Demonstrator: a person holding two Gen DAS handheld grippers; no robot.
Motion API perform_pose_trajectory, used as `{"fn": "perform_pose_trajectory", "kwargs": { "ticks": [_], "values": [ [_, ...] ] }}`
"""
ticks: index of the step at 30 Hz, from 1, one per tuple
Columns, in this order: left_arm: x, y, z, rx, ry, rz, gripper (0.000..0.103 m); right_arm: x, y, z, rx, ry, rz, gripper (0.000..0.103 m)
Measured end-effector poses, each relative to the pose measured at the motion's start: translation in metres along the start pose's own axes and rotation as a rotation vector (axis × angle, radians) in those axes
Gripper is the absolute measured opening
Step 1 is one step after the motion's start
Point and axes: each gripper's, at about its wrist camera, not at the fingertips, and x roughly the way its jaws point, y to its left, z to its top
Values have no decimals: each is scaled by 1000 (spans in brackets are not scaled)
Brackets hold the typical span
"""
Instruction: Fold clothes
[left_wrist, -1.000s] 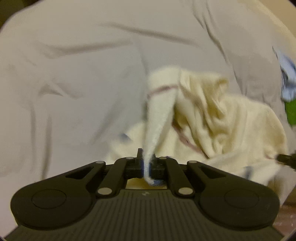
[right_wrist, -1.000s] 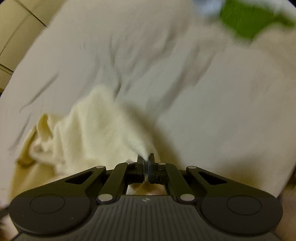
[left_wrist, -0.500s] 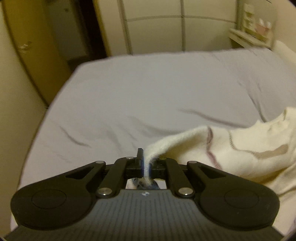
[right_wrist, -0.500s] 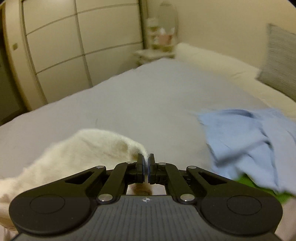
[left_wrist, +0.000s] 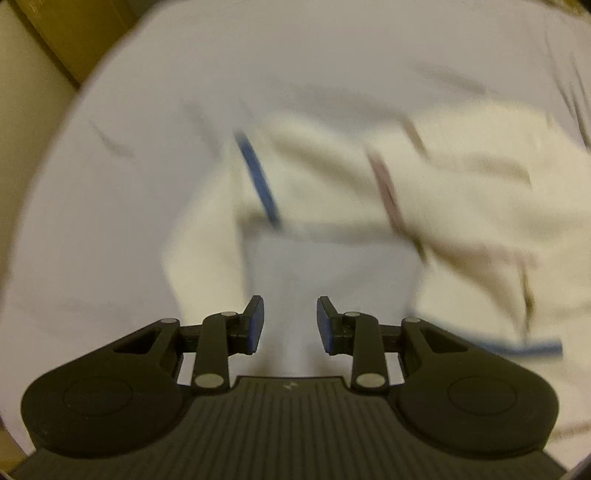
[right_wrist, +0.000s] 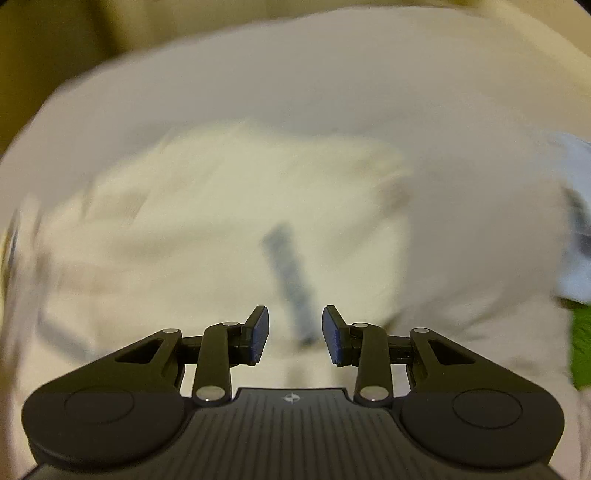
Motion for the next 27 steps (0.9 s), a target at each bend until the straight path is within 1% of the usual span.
{"fn": "perform_pose_trajectory", "kwargs": {
  "ticks": [2,3,4,6,8,9,10,11,12,13,14,15,16,17,19,20,21,22,23,24,25,26,27],
  "values": [
    [13,-17,-22,2,57,-47,27,14,41,-17,-144,11,19,35],
    [17,-24,-33,5,74,-71,27,19,62,-23,-219,7,8,35],
    [21,-30,-44,9,92,-94,27,25,80,-29,-296,1,-12,35],
    [26,-36,-51,8,105,-133,27,39,109,-39,-445,-27,-81,37],
    [29,-45,-60,9,113,-167,28,61,121,-46,-586,-42,-175,51],
    [32,-46,-62,7,114,-166,29,72,123,-49,-660,-46,-218,62],
    [35,-46,-63,3,117,-162,31,82,124,-52,-735,-47,-258,63],
    [37,-45,-64,0,119,-159,32,92,124,-54,-800,-47,-277,63],
    [40,-45,-65,-4,121,-155,32,98,122,-55,-844,-50,-265,58],
    [43,-43,-64,-15,128,-157,33,103,119,-55,-879,-55,-242,38],
    [42,-39,-63,-23,131,-159,33,104,115,-52,-888,-52,-197,20],
    [41,-37,-62,-25,131,-158,34,101,108,-45,-848,-57,-155,9],
    [40,-36,-61,-20,130,-153,34,93,98,-35,-775,-75,-129,8],
    [38,-34,-60,-13,128,-147,34,81,84,-23,-653,-103,-101,8],
    [34,-31,-58,-1,123,-137,33,47,37,2,-301,-180,-43,8],
    [32,-28,-58,3,121,-135,33,25,6,9,-112,-229,-23,8],
    [31,-24,-58,3,121,-133,33,4,-28,10,71,-282,-35,8],
    [30,-20,-59,4,122,-132,33,-15,-63,8,244,-331,-66,8],
    [29,-16,-60,0,125,-131,33,-29,-96,0,404,-350,-107,9],
    [28,-12,-62,-4,128,-131,33,-39,-128,-13,556,-347,-154,14],
    [27,-7,-65,-13,133,-136,34,-49,-159,-25,707,-343,-202,33],
    [27,-2,-69,-22,138,-144,35,-56,-190,-45,864,-317,-236,38],
    [26,2,-73,-34,144,-152,36,-63,-210,-68,975,-292,-240,38]
  ]
}}
